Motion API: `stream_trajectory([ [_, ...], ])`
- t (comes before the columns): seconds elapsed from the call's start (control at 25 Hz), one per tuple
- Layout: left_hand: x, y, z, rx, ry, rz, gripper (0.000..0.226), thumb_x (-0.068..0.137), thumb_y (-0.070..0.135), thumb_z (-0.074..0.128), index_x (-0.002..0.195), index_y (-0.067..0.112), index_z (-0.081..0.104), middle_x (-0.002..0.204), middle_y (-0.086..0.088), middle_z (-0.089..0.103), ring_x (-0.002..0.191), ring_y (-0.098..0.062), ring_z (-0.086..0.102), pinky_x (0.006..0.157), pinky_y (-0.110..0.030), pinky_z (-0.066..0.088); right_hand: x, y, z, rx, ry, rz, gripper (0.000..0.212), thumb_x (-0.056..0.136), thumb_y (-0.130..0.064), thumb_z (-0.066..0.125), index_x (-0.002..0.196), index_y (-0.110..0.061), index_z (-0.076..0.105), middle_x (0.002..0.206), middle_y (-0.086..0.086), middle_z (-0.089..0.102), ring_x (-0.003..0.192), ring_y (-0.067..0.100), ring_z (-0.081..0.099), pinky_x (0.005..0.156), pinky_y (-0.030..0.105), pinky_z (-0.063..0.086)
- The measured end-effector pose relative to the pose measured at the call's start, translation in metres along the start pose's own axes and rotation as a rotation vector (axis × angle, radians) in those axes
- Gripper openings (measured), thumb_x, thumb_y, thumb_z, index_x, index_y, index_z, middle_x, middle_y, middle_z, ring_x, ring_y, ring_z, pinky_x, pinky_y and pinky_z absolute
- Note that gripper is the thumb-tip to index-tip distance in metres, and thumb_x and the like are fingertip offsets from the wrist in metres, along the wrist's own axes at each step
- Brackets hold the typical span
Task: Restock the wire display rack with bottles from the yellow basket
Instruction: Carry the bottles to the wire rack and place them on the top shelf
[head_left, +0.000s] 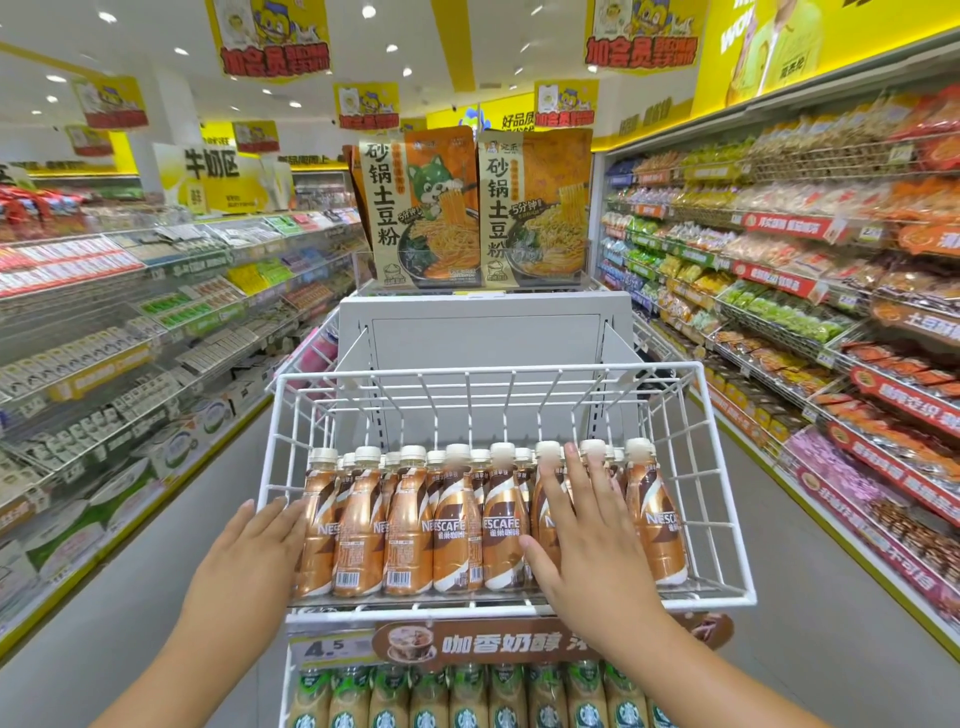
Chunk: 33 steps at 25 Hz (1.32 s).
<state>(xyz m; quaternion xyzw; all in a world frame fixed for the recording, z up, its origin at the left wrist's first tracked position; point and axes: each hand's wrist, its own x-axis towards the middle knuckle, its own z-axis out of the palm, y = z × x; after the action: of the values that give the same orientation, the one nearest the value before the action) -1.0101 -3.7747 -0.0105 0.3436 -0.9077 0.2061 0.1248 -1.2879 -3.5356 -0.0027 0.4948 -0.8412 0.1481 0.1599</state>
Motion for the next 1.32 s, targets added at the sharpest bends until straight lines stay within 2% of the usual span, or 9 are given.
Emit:
stream_trajectory([
  [0.08,-0.002,0.007,-0.004,-0.044,-0.032,-0.037,0.074,0.061,0.035,0.094,0.125,0.007,0.071,0.132,-0.011,0.068,0.124,-0.032,0.062,0.112,-0.048,0.036,0.000,0.001,-0.004,0.002,0.006,0.005,0.081,0.097,-0.070,0.012,0.161,-0.032,-0.018,0.166,-0.001,-0.034,0.153,0.022,-0.033,0.127,0.046,-0.008],
  [0.16,0.001,0.022,-0.010,-0.063,0.060,-0.078,0.066,0.086,0.055,0.064,0.136,0.013,0.063,0.143,-0.012,0.059,0.136,-0.032,0.053,0.116,-0.046,0.029,-0.002,0.004,-0.009,0.004,0.011,0.006,0.080,0.097,-0.069,0.013,0.162,-0.032,-0.017,0.167,-0.001,-0.033,0.153,0.023,-0.032,0.126,0.045,-0.010],
  [0.28,0.015,0.053,-0.029,-0.092,0.156,-0.130,0.075,0.092,0.063,0.033,0.147,0.016,0.051,0.156,-0.015,0.043,0.147,-0.034,0.037,0.120,-0.047,0.021,-0.002,0.013,-0.013,-0.019,0.025,-0.006,0.077,0.101,-0.065,0.019,0.163,-0.030,-0.011,0.168,0.002,-0.029,0.153,0.025,-0.031,0.127,0.045,-0.008],
  [0.48,0.029,0.112,-0.055,-0.122,0.145,-0.200,0.077,0.094,0.067,0.026,0.156,0.023,0.038,0.164,-0.014,0.030,0.153,-0.037,0.020,0.122,-0.055,0.023,-0.010,0.035,-0.015,-0.035,0.046,-0.029,0.075,0.103,-0.065,0.021,0.164,-0.029,-0.003,0.171,0.005,-0.018,0.156,0.028,-0.022,0.126,0.046,-0.006],
  [0.64,0.016,0.163,-0.063,-0.166,0.118,-0.235,0.078,0.096,0.072,0.022,0.160,0.027,0.027,0.168,-0.009,0.018,0.156,-0.032,0.009,0.125,-0.053,0.013,-0.027,0.048,-0.015,-0.025,0.028,-0.062,0.077,0.102,-0.067,0.021,0.165,-0.028,0.002,0.172,0.005,-0.016,0.156,0.027,-0.023,0.128,0.051,-0.003],
  [0.76,-0.003,0.193,-0.074,-0.182,0.097,-0.241,0.079,0.096,0.074,0.018,0.161,0.030,0.019,0.170,-0.007,0.005,0.157,-0.030,0.000,0.126,-0.050,0.000,-0.046,0.053,-0.021,-0.009,-0.040,-0.088,0.078,0.101,-0.068,0.014,0.163,-0.029,-0.011,0.169,0.004,-0.027,0.153,0.026,-0.031,0.127,0.053,-0.004],
  [0.88,-0.025,0.213,-0.090,-0.211,0.077,-0.250,0.079,0.095,0.075,0.015,0.161,0.035,0.003,0.170,-0.003,-0.010,0.156,-0.028,-0.013,0.126,-0.050,-0.001,-0.067,0.055,-0.028,0.032,-0.035,-0.106,0.078,0.100,-0.069,0.012,0.162,-0.030,-0.014,0.169,0.004,-0.027,0.154,0.026,-0.030,0.128,0.053,-0.003],
  [1.08,-0.062,0.232,-0.125,-0.232,0.080,-0.213,0.080,0.095,0.075,0.011,0.161,0.034,-0.007,0.170,-0.002,-0.011,0.155,-0.025,-0.016,0.126,-0.046,-0.004,-0.110,0.052,-0.048,0.004,0.010,-0.088,0.081,0.097,-0.069,0.010,0.165,-0.026,0.002,0.171,0.005,-0.019,0.156,0.027,-0.022,0.126,0.053,0.000],
  [1.32,-0.142,0.241,-0.151,-0.309,0.074,-0.165,0.080,0.094,0.076,0.011,0.162,0.035,0.000,0.170,-0.002,-0.009,0.156,-0.025,-0.013,0.127,-0.048,0.001,-0.199,0.032,-0.087,-0.039,-0.042,0.016,0.079,0.100,-0.070,0.014,0.164,-0.029,-0.008,0.169,0.003,-0.024,0.155,0.027,-0.026,0.128,0.051,-0.003],
])
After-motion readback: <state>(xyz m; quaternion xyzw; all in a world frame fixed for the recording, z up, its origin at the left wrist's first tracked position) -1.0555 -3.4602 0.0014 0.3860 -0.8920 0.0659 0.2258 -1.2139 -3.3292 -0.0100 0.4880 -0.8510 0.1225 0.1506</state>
